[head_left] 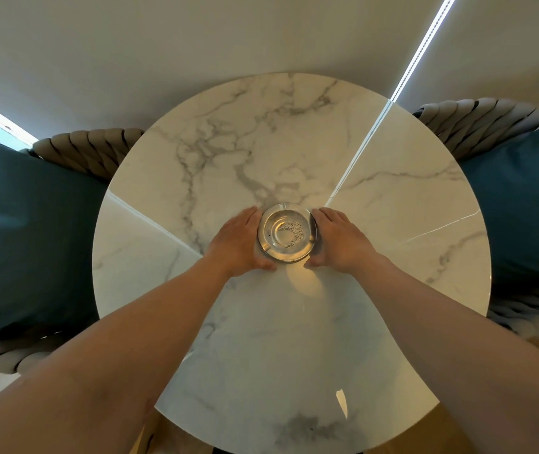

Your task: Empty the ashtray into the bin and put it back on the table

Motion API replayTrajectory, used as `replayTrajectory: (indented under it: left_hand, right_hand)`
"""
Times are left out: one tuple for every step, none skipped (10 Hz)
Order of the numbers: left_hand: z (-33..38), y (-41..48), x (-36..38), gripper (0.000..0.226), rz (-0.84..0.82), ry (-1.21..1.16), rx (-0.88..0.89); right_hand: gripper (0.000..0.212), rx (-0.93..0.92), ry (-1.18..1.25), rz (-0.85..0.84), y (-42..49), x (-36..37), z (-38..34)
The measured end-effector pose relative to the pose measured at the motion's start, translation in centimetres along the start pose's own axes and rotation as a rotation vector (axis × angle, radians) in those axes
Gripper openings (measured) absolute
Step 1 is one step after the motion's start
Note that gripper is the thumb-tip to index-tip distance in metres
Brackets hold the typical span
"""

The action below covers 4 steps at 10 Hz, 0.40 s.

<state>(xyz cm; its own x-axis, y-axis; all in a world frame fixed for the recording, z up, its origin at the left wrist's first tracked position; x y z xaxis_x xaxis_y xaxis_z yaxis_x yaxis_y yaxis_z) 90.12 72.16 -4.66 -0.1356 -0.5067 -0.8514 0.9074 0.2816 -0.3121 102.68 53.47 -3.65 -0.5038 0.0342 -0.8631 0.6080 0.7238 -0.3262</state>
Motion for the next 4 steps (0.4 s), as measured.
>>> replayTrajectory:
  left_hand:
    - [0.0,-0.4,0.1,0.130,0.001,0.009,-0.009]
    - [0.1,-0.7,0.3,0.130,-0.012,0.032,-0.012]
    - [0.6,-1.5,-0.1,0.126,-0.005,0.049,-0.019]
    - [0.8,-2.1,-0.4,0.116,0.012,0.072,-0.019]
  right_hand:
    - [0.092,0.021,-0.004,-0.008,-0.4,-0.1,0.1]
    - [0.097,0.025,-0.012,-0.017,-0.8,0.0,0.2]
    - [0.101,0.031,-0.012,-0.033,-1.8,-0.6,-0.3]
    - [0.104,0.042,-0.007,-0.047,-2.3,-0.7,-0.5]
Point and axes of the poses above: each hand's wrist, its own y-axis towards the middle knuckle, its own x-axis out of the palm, z = x × y, the point moved 1 cm from there along y, towards the middle knuckle, and after that the axes turned 2 degrees about z, right-handed, at the moved point
